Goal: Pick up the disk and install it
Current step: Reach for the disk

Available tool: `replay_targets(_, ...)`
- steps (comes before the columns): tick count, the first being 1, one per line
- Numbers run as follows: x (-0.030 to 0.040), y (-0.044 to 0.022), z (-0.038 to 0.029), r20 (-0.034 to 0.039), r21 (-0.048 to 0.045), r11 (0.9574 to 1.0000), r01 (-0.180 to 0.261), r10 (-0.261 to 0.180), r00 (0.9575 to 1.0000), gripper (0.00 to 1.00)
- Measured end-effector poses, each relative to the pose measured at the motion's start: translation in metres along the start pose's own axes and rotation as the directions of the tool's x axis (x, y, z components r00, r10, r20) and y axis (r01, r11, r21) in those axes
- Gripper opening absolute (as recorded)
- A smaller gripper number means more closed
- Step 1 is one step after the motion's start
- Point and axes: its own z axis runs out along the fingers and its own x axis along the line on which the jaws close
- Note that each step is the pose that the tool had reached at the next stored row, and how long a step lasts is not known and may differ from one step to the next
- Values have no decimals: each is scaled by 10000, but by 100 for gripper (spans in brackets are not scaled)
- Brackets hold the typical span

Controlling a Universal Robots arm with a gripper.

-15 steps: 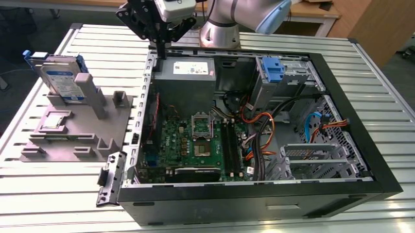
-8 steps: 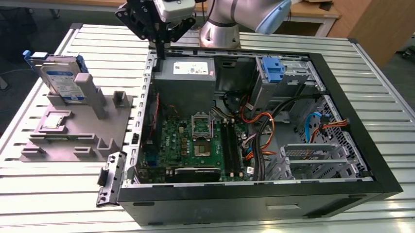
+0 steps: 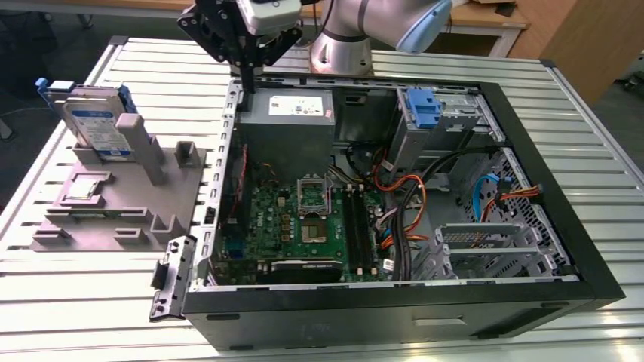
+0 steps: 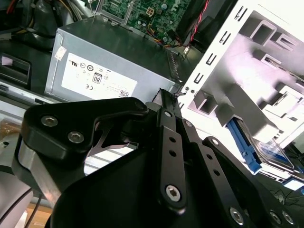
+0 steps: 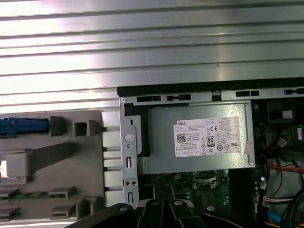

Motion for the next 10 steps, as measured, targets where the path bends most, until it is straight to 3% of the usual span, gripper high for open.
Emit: replay_targets(10, 20, -2, 7, -40, 3, 10000, -2, 2, 10000, 10)
